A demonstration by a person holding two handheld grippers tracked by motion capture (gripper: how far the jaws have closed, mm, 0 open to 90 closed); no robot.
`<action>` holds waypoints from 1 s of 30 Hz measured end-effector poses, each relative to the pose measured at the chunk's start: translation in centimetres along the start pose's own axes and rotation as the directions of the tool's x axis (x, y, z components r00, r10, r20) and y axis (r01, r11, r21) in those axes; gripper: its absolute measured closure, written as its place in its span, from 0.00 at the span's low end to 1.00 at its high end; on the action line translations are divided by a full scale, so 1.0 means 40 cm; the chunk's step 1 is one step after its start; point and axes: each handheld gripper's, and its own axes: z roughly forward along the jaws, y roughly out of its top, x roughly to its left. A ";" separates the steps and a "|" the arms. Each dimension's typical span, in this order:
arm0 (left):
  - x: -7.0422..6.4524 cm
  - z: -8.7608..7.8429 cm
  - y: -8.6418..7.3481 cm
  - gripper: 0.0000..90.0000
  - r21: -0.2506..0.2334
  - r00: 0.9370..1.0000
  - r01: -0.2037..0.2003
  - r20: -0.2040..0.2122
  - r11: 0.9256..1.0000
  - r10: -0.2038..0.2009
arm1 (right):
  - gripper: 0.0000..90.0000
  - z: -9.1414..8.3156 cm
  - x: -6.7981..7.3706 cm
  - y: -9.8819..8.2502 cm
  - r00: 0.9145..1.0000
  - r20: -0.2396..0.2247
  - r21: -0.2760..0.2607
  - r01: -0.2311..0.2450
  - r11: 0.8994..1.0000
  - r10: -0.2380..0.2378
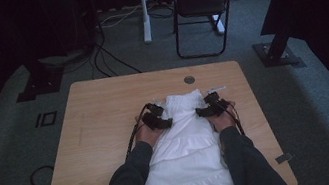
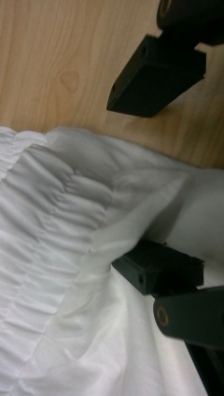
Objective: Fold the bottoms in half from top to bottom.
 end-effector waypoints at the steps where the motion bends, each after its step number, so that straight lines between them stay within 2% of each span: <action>1: 0.000 0.001 0.002 0.45 0.001 1.000 0.001 -0.001 1.000 -0.001 | 0.46 0.003 0.009 0.008 0.999 -0.018 -0.003 0.028 1.000 -0.028; 3: 0.000 0.003 0.011 0.50 0.009 1.000 0.016 -0.003 1.000 -0.016 | 0.59 0.005 0.013 0.013 0.998 -0.039 -0.008 0.049 0.999 -0.049; 5: 0.000 0.002 0.014 0.65 0.012 1.000 0.012 0.005 1.000 -0.012 | 0.75 0.008 0.014 0.023 0.997 -0.059 0.001 0.055 0.999 -0.054; 6: -0.002 0.002 0.024 0.74 0.033 1.000 0.002 0.031 0.999 -0.003 | 0.85 0.010 0.014 0.032 0.996 -0.074 0.016 0.054 0.998 -0.052; 7: -0.002 0.002 0.024 0.81 0.033 1.000 0.002 0.031 0.999 -0.003 | 0.89 0.012 0.014 0.036 0.995 -0.089 0.022 0.051 0.998 -0.049; 8: 0.002 0.003 0.031 0.90 0.058 0.996 0.022 0.086 0.998 -0.027 | 0.92 0.015 0.012 0.041 0.994 -0.101 0.026 0.050 0.998 -0.047; 9: 0.004 0.004 0.035 0.94 0.065 0.994 0.020 0.101 0.998 -0.027 | 0.93 0.017 0.011 0.043 0.993 -0.105 0.029 0.048 0.998 -0.045; 11: 0.007 0.004 0.039 0.96 0.074 0.994 0.006 0.105 0.997 -0.013 | 0.93 0.019 0.009 0.049 0.993 -0.111 0.033 0.051 0.998 -0.047; 12: 0.016 -0.005 0.052 0.96 0.072 0.996 -0.016 0.089 0.997 0.009 | 0.94 0.017 0.000 0.064 0.992 -0.125 0.030 0.037 0.999 -0.033; 13: 0.016 -0.005 0.052 0.96 0.072 0.996 -0.016 0.089 0.997 0.009 | 0.94 0.017 0.000 0.064 0.992 -0.125 0.030 0.037 0.999 -0.033; 14: 0.040 -0.036 0.071 0.97 0.017 0.996 0.020 0.091 1.000 -0.022 | 0.94 0.000 -0.008 0.086 0.991 -0.130 0.006 0.027 1.000 -0.026; 15: 0.040 -0.036 0.071 0.97 0.017 0.996 0.020 0.091 1.000 -0.022 | 0.94 0.000 -0.008 0.086 0.991 -0.130 0.006 0.027 1.000 -0.026; 16: 0.061 -0.066 0.091 0.97 -0.027 0.996 0.032 0.081 0.999 -0.030 | 0.94 -0.024 -0.012 0.113 0.991 -0.129 -0.026 0.029 0.999 -0.032; 17: 0.061 -0.066 0.091 0.97 -0.027 0.996 0.032 0.081 0.999 -0.030 | 0.94 -0.024 -0.012 0.113 0.991 -0.129 -0.026 0.029 0.999 -0.032; 18: 0.086 -0.111 0.122 0.97 -0.087 0.997 0.047 0.072 0.995 -0.040 | 0.94 -0.063 -0.014 0.156 0.990 -0.133 -0.074 0.032 0.997 -0.042; 19: 0.086 -0.111 0.122 0.97 -0.087 0.997 0.047 0.072 0.995 -0.040 | 0.94 -0.063 -0.014 0.156 0.990 -0.133 -0.074 0.032 0.997 -0.042; 22: 0.103 -0.179 0.170 0.97 -0.170 0.999 0.037 0.044 0.985 -0.029 | 0.94 -0.116 -0.005 0.222 0.991 -0.115 -0.145 0.052 0.988 -0.069; 24: 0.111 -0.217 0.195 0.97 -0.218 0.999 0.042 0.035 0.975 -0.035 | 0.94 -0.157 0.003 0.264 0.993 -0.103 -0.225 0.038 0.974 -0.063; 25: 0.118 -0.241 0.211 0.97 -0.249 0.999 0.047 0.028 0.967 -0.041 | 0.94 -0.172 0.005 0.278 0.993 -0.103 -0.257 0.028 0.966 -0.057; 26: 0.123 -0.257 0.222 0.97 -0.265 0.999 0.049 0.020 0.963 -0.045 | 0.94 -0.191 0.010 0.300 0.994 -0.105 -0.292 0.011 0.956 -0.044; 27: 0.127 -0.268 0.228 0.97 -0.267 0.999 0.045 0.012 0.963 -0.043 | 0.94 -0.201 0.015 0.316 0.993 -0.113 -0.299 0.002 0.954 -0.037; 30: 0.141 -0.292 0.234 0.97 -0.275 0.999 0.043 -0.001 0.960 -0.045 | 0.94 -0.211 0.029 0.339 0.991 -0.130 -0.293 0.000 0.956 -0.040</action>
